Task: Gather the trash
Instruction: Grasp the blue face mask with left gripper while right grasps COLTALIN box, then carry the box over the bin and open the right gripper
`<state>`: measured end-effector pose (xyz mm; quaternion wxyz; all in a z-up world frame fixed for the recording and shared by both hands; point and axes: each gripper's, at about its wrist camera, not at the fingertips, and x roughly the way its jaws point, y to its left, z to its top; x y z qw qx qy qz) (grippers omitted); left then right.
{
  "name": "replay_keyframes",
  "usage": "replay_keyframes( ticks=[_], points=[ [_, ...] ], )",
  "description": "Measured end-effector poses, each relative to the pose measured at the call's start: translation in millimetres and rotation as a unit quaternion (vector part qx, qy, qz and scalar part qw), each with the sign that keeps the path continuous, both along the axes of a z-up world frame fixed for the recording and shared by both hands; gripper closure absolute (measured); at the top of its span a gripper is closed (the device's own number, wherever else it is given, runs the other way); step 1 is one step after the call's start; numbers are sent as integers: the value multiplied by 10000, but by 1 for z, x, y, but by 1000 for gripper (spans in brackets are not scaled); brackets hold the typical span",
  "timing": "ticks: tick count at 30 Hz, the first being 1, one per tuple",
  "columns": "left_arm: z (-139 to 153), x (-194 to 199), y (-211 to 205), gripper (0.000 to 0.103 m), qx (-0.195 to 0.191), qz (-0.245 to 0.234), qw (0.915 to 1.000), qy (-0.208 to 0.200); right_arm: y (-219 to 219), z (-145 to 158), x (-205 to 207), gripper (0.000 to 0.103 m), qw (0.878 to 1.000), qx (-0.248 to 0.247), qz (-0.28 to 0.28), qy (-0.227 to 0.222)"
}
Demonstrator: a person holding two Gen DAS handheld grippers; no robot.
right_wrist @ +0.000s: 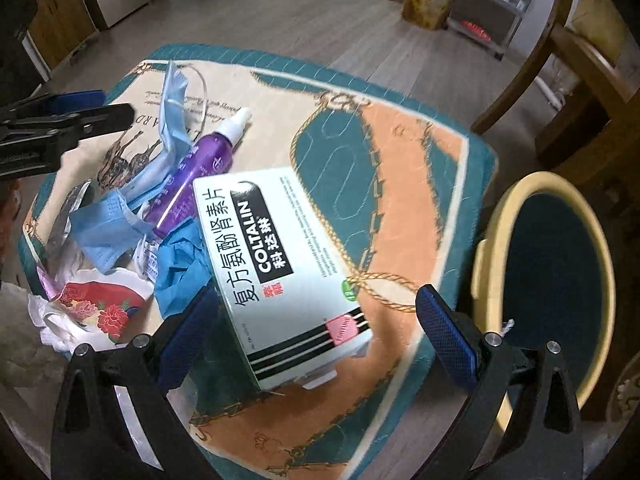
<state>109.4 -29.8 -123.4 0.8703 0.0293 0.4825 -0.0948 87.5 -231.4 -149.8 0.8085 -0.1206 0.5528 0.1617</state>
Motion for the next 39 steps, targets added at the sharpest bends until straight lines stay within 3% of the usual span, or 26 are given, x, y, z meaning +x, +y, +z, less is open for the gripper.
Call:
replay_keyframes(
  ticks=[9, 13, 14, 16, 18, 21, 28, 30, 31, 32, 39],
  points=[
    [-19, 20, -11, 19, -5, -49, 9997, 247, 10, -25, 13, 9, 9995, 35, 188, 240],
    [-30, 27, -15, 25, 26, -72, 9992, 381, 15, -31, 19, 18, 9990, 157, 252, 326],
    [-32, 28, -15, 31, 40, -86, 9991, 424, 16, -33, 21, 24, 9988, 183, 265, 367],
    [-37, 29, -16, 41, 3, -121, 9986, 509, 17, -34, 23, 25, 9986, 216, 267, 399],
    [-38, 30, -15, 66, -122, -176, 9982, 566, 17, -33, 25, 26, 9987, 230, 266, 364],
    [-35, 29, -17, 83, -165, -276, 9980, 547, 15, -26, 25, 27, 9989, 262, 190, 337],
    [-9, 21, -13, 89, -245, -287, 9991, 196, 1, 8, 21, 30, 9994, 342, -50, 29],
    [3, 16, -12, 90, -264, -306, 9992, 47, -5, 17, 19, 39, 9991, 376, -171, -68],
    [7, 14, -13, 90, -246, -332, 9991, -13, -8, 21, 18, 70, 9990, 391, -207, -91],
    [13, 11, -15, 90, -230, -367, 9990, -77, -13, 24, 17, 84, 9989, 399, -240, -73],
    [43, -6, -22, 90, -331, -481, 9976, -372, -23, 28, 12, 85, 9983, 372, -381, -248]
  ],
)
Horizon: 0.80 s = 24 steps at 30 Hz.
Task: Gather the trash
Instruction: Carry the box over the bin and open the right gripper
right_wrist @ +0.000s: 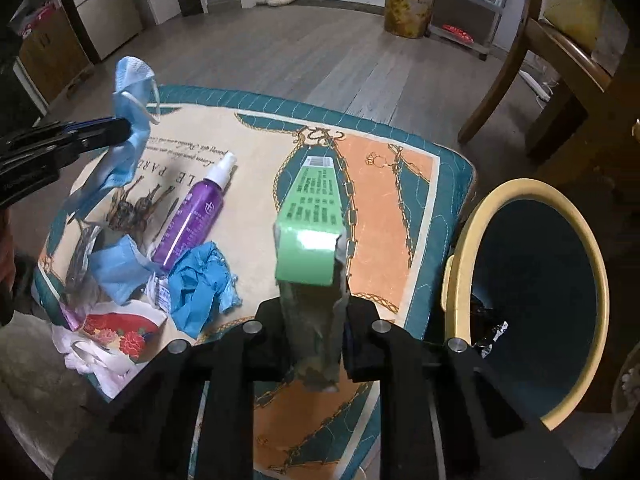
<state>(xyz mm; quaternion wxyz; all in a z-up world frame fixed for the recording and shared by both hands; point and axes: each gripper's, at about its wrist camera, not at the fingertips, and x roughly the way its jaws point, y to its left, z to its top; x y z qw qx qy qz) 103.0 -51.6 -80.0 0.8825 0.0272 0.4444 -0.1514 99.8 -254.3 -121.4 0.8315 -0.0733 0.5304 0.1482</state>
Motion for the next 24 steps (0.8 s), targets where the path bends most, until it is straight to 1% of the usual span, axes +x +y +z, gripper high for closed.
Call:
replay_keyframes(
  ticks=[3, 5, 7, 9, 11, 14, 17, 19, 21, 24],
  points=[
    [6, -5, -3, 90, 35, -87, 9999, -94, 2, 10, -6, 86, 9998, -57, -95, -139],
    [14, -8, -10, 90, 104, -210, 9994, -239, -5, 24, -6, 86, 9993, 181, -199, -268],
    [23, -7, -16, 90, 8, -254, 9991, -346, -15, 39, -6, 86, 9979, 368, -380, -372],
    [33, -7, -24, 90, -82, -316, 9983, -473, -29, 52, -8, 86, 9964, 451, -573, -440],
    [44, -7, -44, 90, -139, -492, 9965, -660, -46, 64, -10, 86, 9945, 517, -759, -513],
    [54, -6, -77, 90, -249, -768, 9934, -819, -86, 81, -16, 86, 9897, 492, -1185, -628],
    [57, -6, -119, 90, -411, -1106, 9890, -889, -120, 85, -20, 86, 9859, 298, -1496, -684],
    [54, -6, -149, 90, -518, -1350, 9856, -876, -149, 79, -22, 86, 9824, 38, -1742, -678],
    [47, -7, -177, 90, -604, -1590, 9821, -815, -174, 72, -25, 85, 9791, 54, -1943, -594],
    [30, -9, -217, 90, -692, -1923, 9770, -610, -207, 55, -26, 85, 9746, 174, -2205, -334]
  ],
)
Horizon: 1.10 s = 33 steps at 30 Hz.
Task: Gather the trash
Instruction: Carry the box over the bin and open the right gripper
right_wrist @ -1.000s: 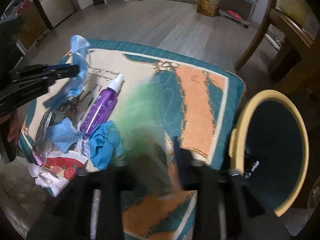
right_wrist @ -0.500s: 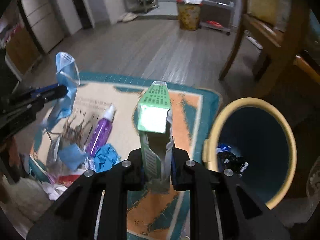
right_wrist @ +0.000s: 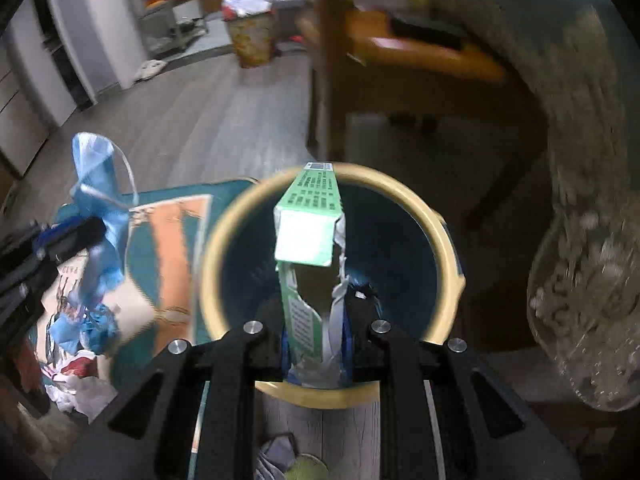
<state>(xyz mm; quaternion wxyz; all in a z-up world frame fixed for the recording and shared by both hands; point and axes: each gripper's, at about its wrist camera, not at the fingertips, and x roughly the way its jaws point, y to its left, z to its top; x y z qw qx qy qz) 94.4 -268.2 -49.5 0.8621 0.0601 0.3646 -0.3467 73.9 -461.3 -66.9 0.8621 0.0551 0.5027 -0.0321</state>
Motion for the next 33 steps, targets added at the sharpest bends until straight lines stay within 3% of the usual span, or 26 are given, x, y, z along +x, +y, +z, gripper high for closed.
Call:
replay_keyframes(
  ticks=[4, 9, 10, 12, 13, 14, 18, 23, 25, 33],
  points=[
    [-27, 8, -42, 89, -6, -363, 9988, 344, -25, -28, 8, 85, 9991, 47, -152, 391],
    [-31, 41, -72, 89, -348, -393, 9964, 666, -39, -46, 22, 85, 9980, 49, -218, 595],
    [-33, 49, -79, 86, -338, -378, 9965, 670, -38, -48, 23, 83, 9978, 60, -275, 595],
    [-41, 64, -90, 65, -192, -233, 9966, 764, -41, -49, 24, 68, 9975, 44, -411, 579],
    [-42, 67, -89, 60, -166, -184, 9964, 805, -40, -48, 22, 54, 9974, 22, -450, 554],
    [-44, 71, -87, 51, -138, -127, 9961, 861, -40, -47, 22, 50, 9976, 17, -455, 515],
    [-35, 68, -68, 39, -107, 1, 9971, 752, -39, -43, 25, 43, 9980, 23, -447, 456],
    [-16, 58, -32, 29, 123, 221, 9986, 455, -29, -25, 23, 19, 9983, 206, -481, 256],
    [-2, 52, -15, 27, 213, 296, 9988, 317, -24, -14, 23, 14, 9986, 229, -467, 116],
    [52, 13, 67, 25, 355, 692, 9970, -14, 31, 34, 10, 8, 9993, 109, -77, -357]
  ],
)
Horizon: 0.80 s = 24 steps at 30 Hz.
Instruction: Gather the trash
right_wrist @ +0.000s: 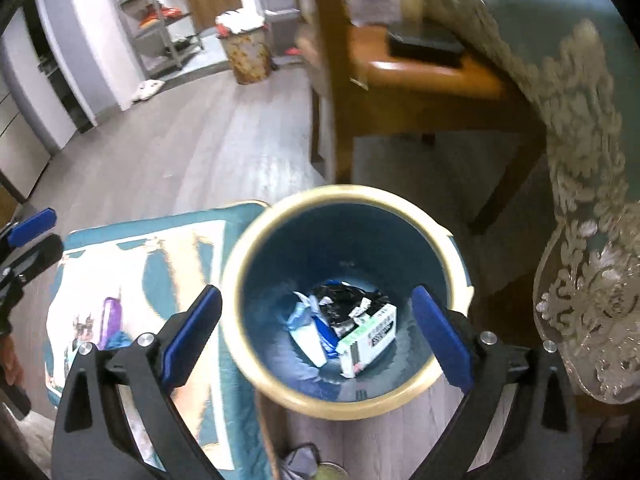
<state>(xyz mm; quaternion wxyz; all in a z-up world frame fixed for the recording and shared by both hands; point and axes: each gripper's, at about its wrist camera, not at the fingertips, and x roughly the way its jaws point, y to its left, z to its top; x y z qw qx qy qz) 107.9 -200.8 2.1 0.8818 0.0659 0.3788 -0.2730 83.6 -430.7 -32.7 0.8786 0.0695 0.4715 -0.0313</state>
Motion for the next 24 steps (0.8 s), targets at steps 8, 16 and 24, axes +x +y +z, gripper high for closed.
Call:
replay_keyframes(
  ticks=[8, 16, 24],
  points=[
    [33, -54, 103, 20, 111, 655, 9976, -216, 78, 22, -21, 6, 9987, 245, 351, -282],
    [9, -91, 191, 20, 39, 1455, 9893, -63, 164, 1, -37, 6, 9971, 297, 693, -90],
    [-55, -101, 244, 20, 547, 2097, 9757, 330, 227, -30, -33, 6, 9941, 418, 932, 356]
  ],
)
